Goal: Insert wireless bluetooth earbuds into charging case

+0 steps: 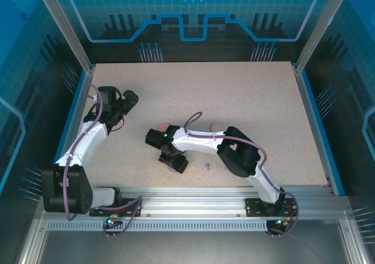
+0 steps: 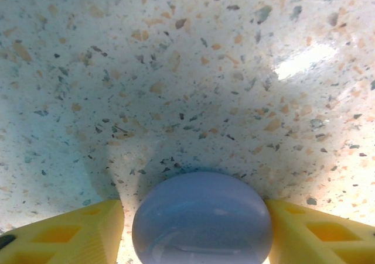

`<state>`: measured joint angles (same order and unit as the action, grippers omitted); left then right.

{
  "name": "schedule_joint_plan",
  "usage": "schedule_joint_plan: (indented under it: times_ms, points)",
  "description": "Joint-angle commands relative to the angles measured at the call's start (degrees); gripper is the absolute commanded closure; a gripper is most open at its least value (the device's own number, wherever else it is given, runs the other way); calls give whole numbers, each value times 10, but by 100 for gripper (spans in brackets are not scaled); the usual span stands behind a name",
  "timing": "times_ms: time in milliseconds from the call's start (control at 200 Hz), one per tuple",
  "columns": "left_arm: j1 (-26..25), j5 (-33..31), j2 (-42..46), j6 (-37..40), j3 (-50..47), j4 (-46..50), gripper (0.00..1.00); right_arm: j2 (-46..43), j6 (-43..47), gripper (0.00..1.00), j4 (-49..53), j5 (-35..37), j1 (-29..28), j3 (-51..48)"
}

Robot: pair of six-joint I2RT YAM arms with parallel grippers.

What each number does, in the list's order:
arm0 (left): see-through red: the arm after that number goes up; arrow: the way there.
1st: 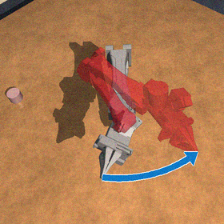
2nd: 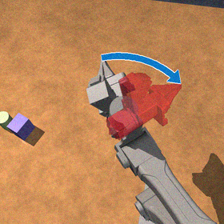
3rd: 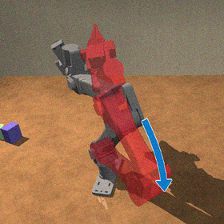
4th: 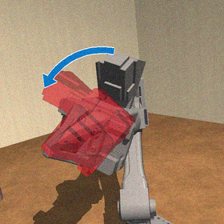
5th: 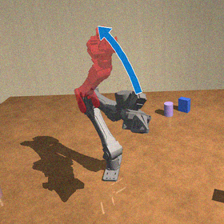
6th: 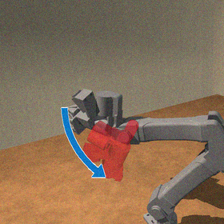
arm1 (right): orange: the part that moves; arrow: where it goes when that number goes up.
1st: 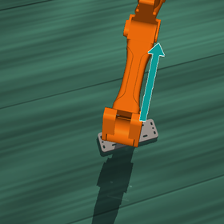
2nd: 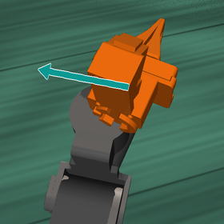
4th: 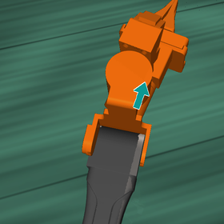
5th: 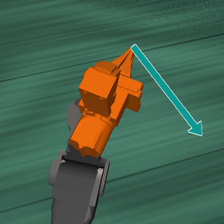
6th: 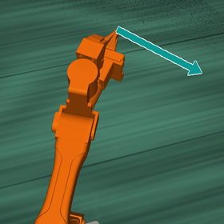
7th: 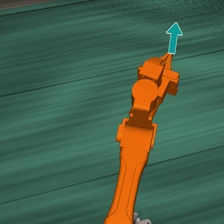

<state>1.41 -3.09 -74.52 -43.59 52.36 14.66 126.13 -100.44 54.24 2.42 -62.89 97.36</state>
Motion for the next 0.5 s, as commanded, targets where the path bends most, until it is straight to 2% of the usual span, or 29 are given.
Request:
schedule_joint_plan:
  times_ms: [0, 155, 495]
  points:
    - [6, 15, 11, -3, -6, -5, 1, 6, -1, 39, 19, 1, 0, 7]
    - [6, 27, 25, -7, -18, -5, 1, -8, 7, 47, 18, 11, -3, -1]
    - [4, 111, 69, -47, -98, -48, 1, -90, 37, 50, 0, 65, 8, -62]
